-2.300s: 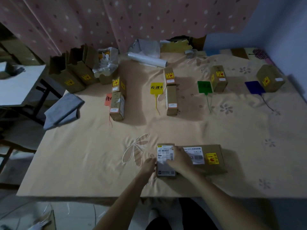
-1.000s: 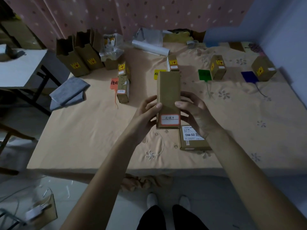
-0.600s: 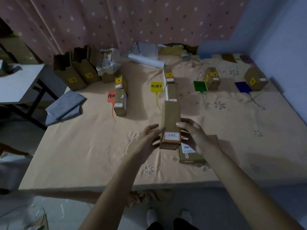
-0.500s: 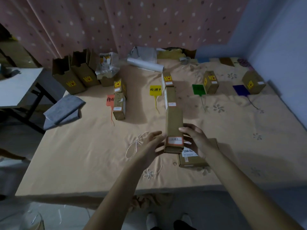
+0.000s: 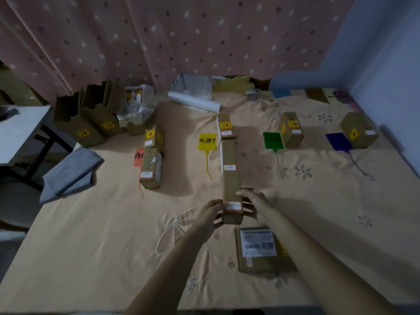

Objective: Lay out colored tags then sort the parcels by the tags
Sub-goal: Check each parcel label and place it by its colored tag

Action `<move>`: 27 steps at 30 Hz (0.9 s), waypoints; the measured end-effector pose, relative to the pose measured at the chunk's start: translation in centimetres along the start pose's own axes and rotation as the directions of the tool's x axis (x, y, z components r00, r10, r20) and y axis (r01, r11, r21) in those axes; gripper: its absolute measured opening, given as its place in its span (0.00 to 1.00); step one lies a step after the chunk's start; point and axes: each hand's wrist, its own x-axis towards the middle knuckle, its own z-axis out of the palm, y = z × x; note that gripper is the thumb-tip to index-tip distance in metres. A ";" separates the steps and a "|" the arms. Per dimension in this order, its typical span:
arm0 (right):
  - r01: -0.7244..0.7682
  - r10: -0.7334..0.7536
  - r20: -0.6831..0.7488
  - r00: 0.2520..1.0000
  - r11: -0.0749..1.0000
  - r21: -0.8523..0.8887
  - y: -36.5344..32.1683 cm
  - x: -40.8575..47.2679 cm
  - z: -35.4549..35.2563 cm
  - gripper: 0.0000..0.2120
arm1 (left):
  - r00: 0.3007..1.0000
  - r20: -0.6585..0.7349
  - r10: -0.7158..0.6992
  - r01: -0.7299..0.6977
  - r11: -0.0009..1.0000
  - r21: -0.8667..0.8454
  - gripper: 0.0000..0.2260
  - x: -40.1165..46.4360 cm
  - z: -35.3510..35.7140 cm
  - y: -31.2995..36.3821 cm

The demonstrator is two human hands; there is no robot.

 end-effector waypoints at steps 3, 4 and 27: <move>-0.064 0.065 -0.006 0.998 0.998 0.022 0.5 3.5 -0.3 0.15 | 0.999 -0.025 -0.033 0.032 0.999 -0.037 0.10 3.0 -0.4 -0.7; -0.084 0.085 -0.016 0.996 0.996 0.019 0.9 4.3 -0.4 0.16 | 0.998 -0.035 -0.043 0.042 0.998 -0.046 0.09 3.7 -0.5 -1.0; -0.106 0.098 -0.063 0.993 0.985 -0.136 2.6 8.8 -2.0 0.16 | 0.998 -0.049 0.028 -0.027 0.999 0.027 0.17 7.8 -0.4 -2.6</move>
